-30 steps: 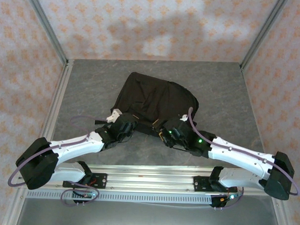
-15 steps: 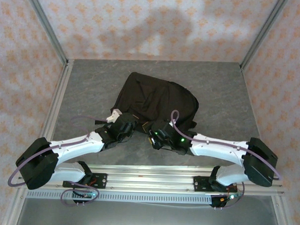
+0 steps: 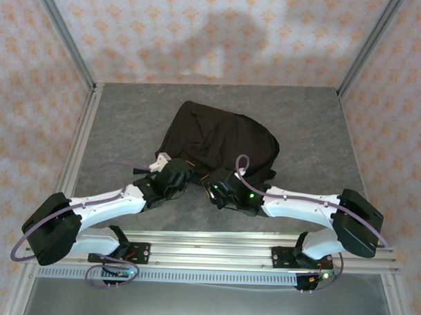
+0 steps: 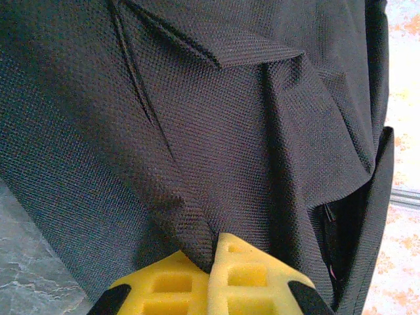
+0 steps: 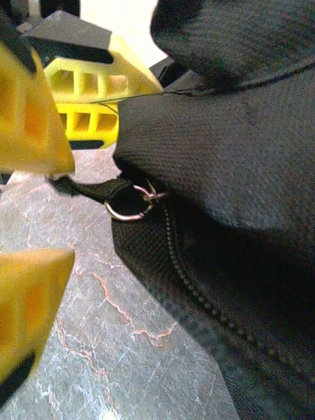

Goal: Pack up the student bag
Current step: Zip the student bag at the center of the table.

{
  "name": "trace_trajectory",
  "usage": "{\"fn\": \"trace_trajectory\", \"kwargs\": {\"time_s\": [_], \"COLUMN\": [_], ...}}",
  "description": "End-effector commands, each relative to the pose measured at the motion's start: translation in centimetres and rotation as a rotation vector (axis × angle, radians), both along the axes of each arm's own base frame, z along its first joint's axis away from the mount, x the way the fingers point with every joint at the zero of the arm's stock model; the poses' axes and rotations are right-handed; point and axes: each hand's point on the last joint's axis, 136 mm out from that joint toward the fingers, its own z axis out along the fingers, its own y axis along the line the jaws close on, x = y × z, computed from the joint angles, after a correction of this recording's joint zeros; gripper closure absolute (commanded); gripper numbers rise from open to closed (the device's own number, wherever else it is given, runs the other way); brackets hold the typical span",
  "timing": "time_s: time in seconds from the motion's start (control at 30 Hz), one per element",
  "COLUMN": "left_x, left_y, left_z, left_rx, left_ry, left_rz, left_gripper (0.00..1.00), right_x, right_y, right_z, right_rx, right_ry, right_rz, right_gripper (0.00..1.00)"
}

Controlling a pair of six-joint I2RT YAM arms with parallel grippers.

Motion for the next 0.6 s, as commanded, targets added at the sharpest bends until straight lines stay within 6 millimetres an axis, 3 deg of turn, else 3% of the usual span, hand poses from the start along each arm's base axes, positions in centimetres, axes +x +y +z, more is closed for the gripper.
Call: {"fn": "trace_trajectory", "kwargs": {"time_s": [0.0,0.23,0.57], "left_x": [0.3,0.2,0.1], "left_y": [-0.9,-0.5,0.0], "left_z": [2.2,2.2,2.6], "left_rx": [-0.064,-0.057,-0.027], "left_ry": [-0.067,-0.070,-0.078], "left_rz": [-0.005,0.003,0.004], "left_gripper": [1.00,1.00,1.00], "right_x": [0.5,0.7,0.8], "right_y": [-0.5,-2.8,-6.8], "right_z": [0.4,0.1,1.0], "right_rx": [-0.037,-0.120,-0.323], "right_ry": [-0.032,-0.053,-0.107], "right_rz": [-0.029,-0.064,-0.037], "right_gripper": [0.80,1.00,1.00]}}
